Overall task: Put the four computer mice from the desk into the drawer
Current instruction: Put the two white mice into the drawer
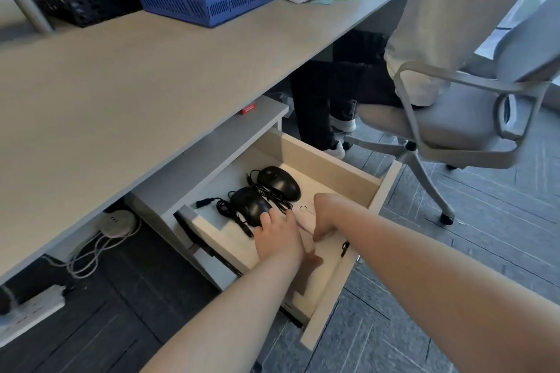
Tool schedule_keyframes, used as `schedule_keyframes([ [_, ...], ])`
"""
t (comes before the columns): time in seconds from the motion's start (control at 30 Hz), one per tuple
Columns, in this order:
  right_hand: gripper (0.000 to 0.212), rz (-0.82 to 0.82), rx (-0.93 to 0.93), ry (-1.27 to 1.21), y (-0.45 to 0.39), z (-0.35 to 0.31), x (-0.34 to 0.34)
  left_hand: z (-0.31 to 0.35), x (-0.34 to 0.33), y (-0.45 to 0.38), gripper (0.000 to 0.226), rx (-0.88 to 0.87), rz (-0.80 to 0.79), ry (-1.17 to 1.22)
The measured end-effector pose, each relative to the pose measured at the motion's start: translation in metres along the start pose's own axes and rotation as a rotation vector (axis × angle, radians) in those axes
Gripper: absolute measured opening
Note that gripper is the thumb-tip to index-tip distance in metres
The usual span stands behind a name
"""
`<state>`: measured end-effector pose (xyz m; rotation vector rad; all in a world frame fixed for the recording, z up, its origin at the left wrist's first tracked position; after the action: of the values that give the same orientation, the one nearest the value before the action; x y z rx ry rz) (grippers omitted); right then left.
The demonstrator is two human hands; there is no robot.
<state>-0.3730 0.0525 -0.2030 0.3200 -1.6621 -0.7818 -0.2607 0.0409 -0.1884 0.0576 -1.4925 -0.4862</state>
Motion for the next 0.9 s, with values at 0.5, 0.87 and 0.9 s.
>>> schedule_keyframes([
  [0.5, 0.067, 0.082, -0.012, -0.037, 0.01, 0.007, 0.014, -0.003, 0.023, 0.003, 0.086, -0.036, 0.033, 0.003],
  [0.87, 0.064, 0.776, -0.341, -0.739, 0.113, 0.071, 0.033, -0.019, 0.191, 0.03, 0.05, -0.27, 0.609, 0.059],
  [0.9, 0.069, 0.759, -0.368, -0.861, 0.115, 0.071, 0.022, -0.024, 0.199, 0.029, 0.055, -0.262, 0.619, 0.034],
])
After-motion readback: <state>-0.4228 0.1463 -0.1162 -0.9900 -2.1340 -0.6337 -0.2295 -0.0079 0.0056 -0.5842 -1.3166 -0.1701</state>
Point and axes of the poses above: each hand's wrist, its own y-axis away from the middle knuckle, its own x-axis out of the back of the hand, z = x × y, the point moved 10 cm from there along -y, towards the middle knuckle, and after that the axes turned 10 degrees about x, right-handed, at the moved point
